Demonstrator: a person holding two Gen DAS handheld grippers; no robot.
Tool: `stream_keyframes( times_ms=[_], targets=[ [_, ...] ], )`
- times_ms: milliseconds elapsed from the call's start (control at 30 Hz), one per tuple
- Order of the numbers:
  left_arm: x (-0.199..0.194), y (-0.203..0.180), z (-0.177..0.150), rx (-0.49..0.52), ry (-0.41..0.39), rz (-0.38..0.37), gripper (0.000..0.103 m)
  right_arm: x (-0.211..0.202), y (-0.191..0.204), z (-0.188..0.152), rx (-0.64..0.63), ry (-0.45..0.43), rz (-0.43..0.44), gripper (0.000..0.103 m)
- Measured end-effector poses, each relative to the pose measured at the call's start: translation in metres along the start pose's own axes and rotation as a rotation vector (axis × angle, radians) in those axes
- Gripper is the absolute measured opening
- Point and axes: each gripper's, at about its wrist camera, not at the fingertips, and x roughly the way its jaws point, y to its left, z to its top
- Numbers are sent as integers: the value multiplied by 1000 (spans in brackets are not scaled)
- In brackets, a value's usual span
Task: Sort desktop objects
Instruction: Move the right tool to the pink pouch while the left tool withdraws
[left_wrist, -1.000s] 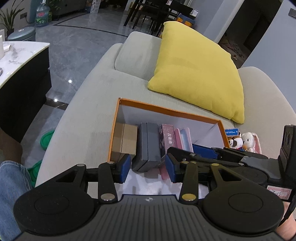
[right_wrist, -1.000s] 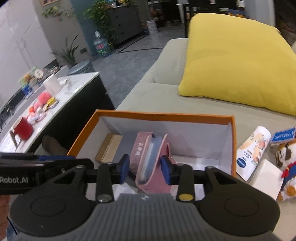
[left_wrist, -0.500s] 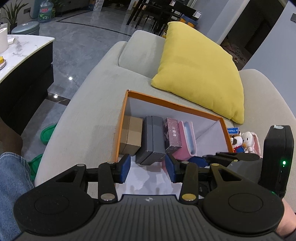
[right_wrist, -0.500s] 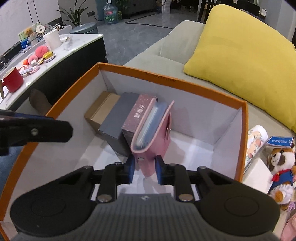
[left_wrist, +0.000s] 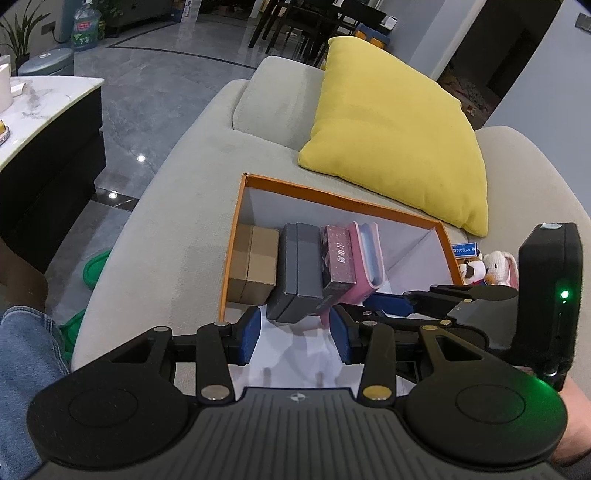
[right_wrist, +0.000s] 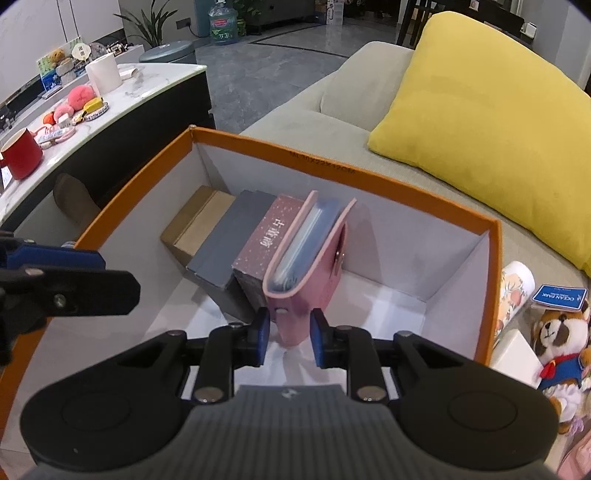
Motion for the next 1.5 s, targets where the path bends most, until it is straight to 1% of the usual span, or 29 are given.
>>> stream_keyframes(
  times_ms=[33, 67, 167, 333, 467, 533, 700, 833, 900, 933, 1000, 1033, 1100, 1200, 1267, 1400, 1500],
  targets=[
    [-2, -2, 0, 4, 1, 2, 48, -3, 1, 0, 3, -2, 0, 34],
    [-4, -4, -1, 9, -1, 3, 48, -6, 1, -1, 5, -5, 0, 36],
    [-15, -16, -2, 39, -18, -5, 48, -26, 0, -5, 7, -34, 13, 36],
    [-29, -49, -6, 121, -42, -33, 48, -78, -19, -24, 53, -125, 29, 36],
    [-32, -80, -13, 191, -43, -60, 48, -121, -45, -49, 102, -182, -17, 36],
    [-31, -97, -17, 228, -40, -71, 48, -136, -61, -64, 135, -190, -53, 36],
    [-24, -132, -26, 298, -25, -84, 48, -160, -112, -112, 246, -156, -191, 37],
    [-16, -155, -32, 339, -9, -94, 48, -164, -157, -150, 359, -108, -297, 37],
    [-13, -163, -35, 353, 0, -101, 48, -163, -177, -165, 419, -81, -352, 39],
    [-11, -168, -36, 360, 3, -101, 48, -161, -187, -171, 451, -66, -370, 42],
    [-9, -173, -37, 369, 8, -103, 48, -155, -207, -180, 512, -35, -399, 43],
    [-7, -175, -37, 372, 12, -103, 48, -151, -216, -182, 538, -19, -399, 42],
    [-4, -178, -37, 376, 18, -101, 48, -146, -230, -184, 599, 5, -367, 42],
    [2, -181, -36, 377, 27, -99, 48, -138, -239, -176, 592, 44, -428, 45],
    [6, -182, -35, 379, 35, -99, 48, -130, -247, -171, 601, 61, -411, 43],
    [15, -184, -33, 373, 48, -105, 48, -108, -254, -158, 564, 147, -398, 42],
    [21, -184, -31, 369, 58, -107, 48, -97, -255, -153, 528, 168, -425, 40]
  ],
)
